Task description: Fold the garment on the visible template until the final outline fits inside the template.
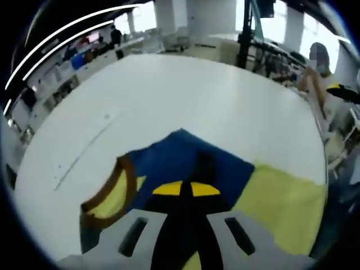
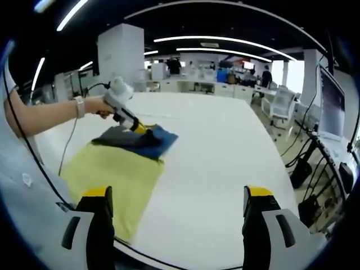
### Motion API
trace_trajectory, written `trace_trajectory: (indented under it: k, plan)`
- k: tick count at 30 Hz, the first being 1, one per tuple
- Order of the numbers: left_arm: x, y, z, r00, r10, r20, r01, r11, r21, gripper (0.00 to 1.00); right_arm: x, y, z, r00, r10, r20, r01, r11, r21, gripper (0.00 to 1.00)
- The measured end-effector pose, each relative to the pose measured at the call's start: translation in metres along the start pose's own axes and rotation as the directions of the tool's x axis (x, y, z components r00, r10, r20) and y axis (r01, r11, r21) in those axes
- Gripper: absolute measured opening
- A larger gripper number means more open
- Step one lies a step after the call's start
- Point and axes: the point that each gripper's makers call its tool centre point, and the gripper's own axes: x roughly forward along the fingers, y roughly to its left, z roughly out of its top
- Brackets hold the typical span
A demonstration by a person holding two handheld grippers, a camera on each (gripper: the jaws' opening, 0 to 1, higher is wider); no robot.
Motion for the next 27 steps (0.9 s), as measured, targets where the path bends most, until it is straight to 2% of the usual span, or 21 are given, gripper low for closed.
trace_trajectory:
  k: [8,13,16,19,21,22,24,27]
  plan:
    - [-0.011,-0.016,0.01,1.0,-0.027,-0.012,0.026,0.998,-0.053,0.0,0.0,0.002,0.001,1.0,0.011,0.002,-0.011,1.0,-0.009,0.95]
    - [-0.013,-0.032,0.016,0.998,-0.057,-0.014,0.056,0.998,-0.036,0.0,0.0,0.003,0.002,1.0,0.018,0.003,-0.018,1.0,-0.015,0.95]
    - [-0.012,-0.041,0.013,0.997,-0.068,-0.031,0.068,0.997,-0.024,0.0,0.001,0.003,0.002,1.0,0.02,0.004,-0.019,1.0,-0.018,0.95]
    - [-0.013,-0.045,0.011,0.997,-0.068,-0.024,0.067,0.997,-0.022,0.0,0.0,0.002,0.001,1.0,0.017,0.004,-0.017,1.0,-0.016,0.95]
    - [-0.016,-0.035,0.015,0.999,-0.023,0.022,0.025,0.996,-0.085,0.0,-0.001,0.001,0.001,1.0,0.015,0.002,-0.015,1.0,-0.016,0.95]
    - [-0.019,-0.032,0.019,0.998,-0.024,0.053,0.031,0.992,-0.119,0.0,-0.001,0.001,0.0,1.0,0.015,0.0,-0.015,1.0,-0.018,0.95]
    - [-0.025,-0.027,0.024,0.995,-0.02,0.097,0.034,0.988,-0.151,0.0,-0.001,0.0,-0.002,1.0,0.013,-0.006,-0.013,1.0,-0.017,0.95]
    - [-0.037,-0.011,0.032,0.988,0.042,0.149,-0.013,0.981,-0.192,0.0,-0.001,0.0,-0.002,1.0,0.014,-0.004,-0.014,1.0,-0.014,0.95]
